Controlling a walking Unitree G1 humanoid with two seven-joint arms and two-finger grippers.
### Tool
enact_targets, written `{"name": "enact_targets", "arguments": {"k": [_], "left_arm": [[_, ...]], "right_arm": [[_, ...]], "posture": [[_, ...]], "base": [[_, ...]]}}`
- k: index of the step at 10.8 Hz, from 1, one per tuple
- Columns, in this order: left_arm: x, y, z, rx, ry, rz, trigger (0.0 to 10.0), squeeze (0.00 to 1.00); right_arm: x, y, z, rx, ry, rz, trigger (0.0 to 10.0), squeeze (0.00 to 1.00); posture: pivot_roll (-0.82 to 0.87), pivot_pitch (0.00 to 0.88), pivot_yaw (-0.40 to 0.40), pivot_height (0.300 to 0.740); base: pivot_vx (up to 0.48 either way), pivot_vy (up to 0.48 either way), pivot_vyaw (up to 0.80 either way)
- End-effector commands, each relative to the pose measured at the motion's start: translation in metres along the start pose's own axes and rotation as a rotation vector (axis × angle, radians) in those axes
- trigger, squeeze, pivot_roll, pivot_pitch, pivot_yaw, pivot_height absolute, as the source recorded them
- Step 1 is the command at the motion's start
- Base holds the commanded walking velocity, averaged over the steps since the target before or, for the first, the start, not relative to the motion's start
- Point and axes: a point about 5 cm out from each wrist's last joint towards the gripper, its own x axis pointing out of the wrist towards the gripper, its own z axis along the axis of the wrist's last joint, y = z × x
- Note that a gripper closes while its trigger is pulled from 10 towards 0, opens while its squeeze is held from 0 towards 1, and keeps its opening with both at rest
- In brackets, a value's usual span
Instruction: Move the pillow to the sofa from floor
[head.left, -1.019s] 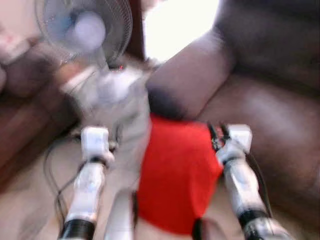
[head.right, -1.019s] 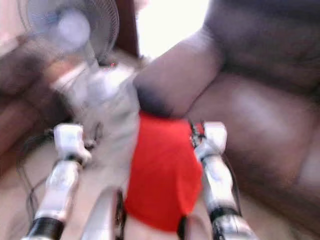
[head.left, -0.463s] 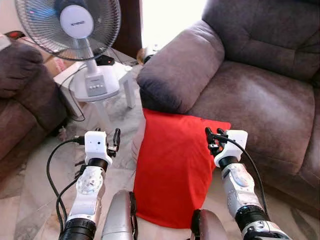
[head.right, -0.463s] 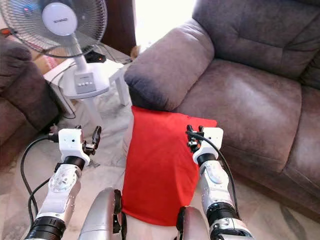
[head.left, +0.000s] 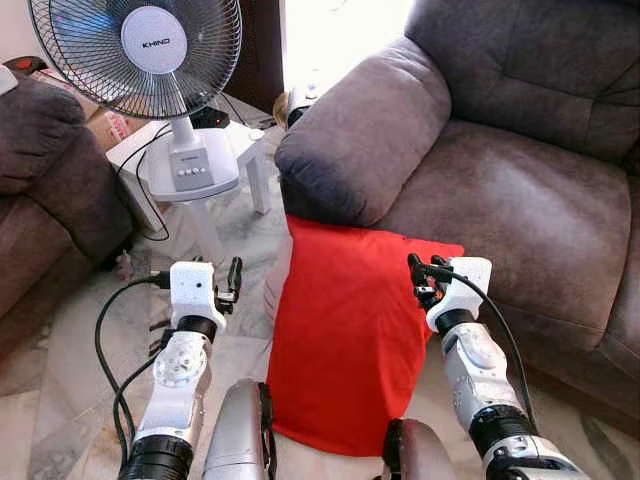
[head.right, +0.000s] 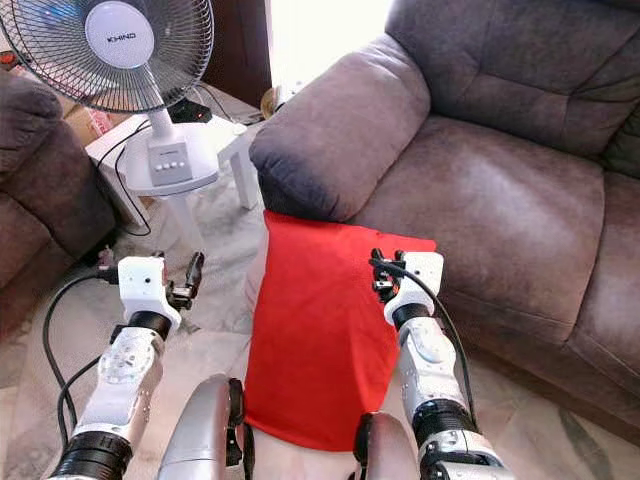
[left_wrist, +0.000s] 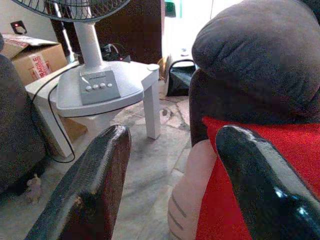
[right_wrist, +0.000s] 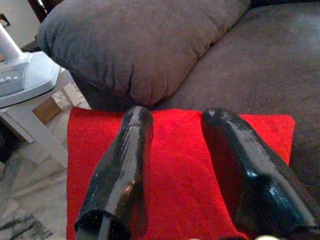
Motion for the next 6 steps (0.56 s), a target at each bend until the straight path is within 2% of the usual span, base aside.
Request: {"name": "enact_targets", "arguments": {"k": [1,4,5,6], "left_arm": [[0.0002,0.0011,-0.0039,-0.007,0.024,0.003,10.0,0.00],[0.0023,0.0001,-0.0024,-0.005,0.024,0.000,10.0,0.00],[0.0024,0.0001,-0.0021,-0.005,0.022,0.000,10.0,0.00],[0.0025,0.0004,-0.0023,-0.002,0.025,0.001,10.0,0.00]], "right_arm": [[0.0001,-0.0002,-0.0030,0.012,0.022,-0.005,10.0,0.00],[0.0044,0.0006,-0.0052,0.048,0.072,-0.032,10.0,0.00],[0.0055,0.0025,-0.0025,0.045,0.052,-0.017,10.0,0.00],[0.0061,0.0030,-0.0012,0.054,0.042,-0.017,10.0,0.00]], "posture": [[0.15,0.184,-0.013,0.613],[0.15,0.183,-0.013,0.613],[0.15,0.187,-0.015,0.595],[0.16,0.193,-0.019,0.595]], "base": [[0.000,0.000,0.00],[0.000,0.000,0.00],[0.000,0.000,0.00],[0.000,0.000,0.00]]}}
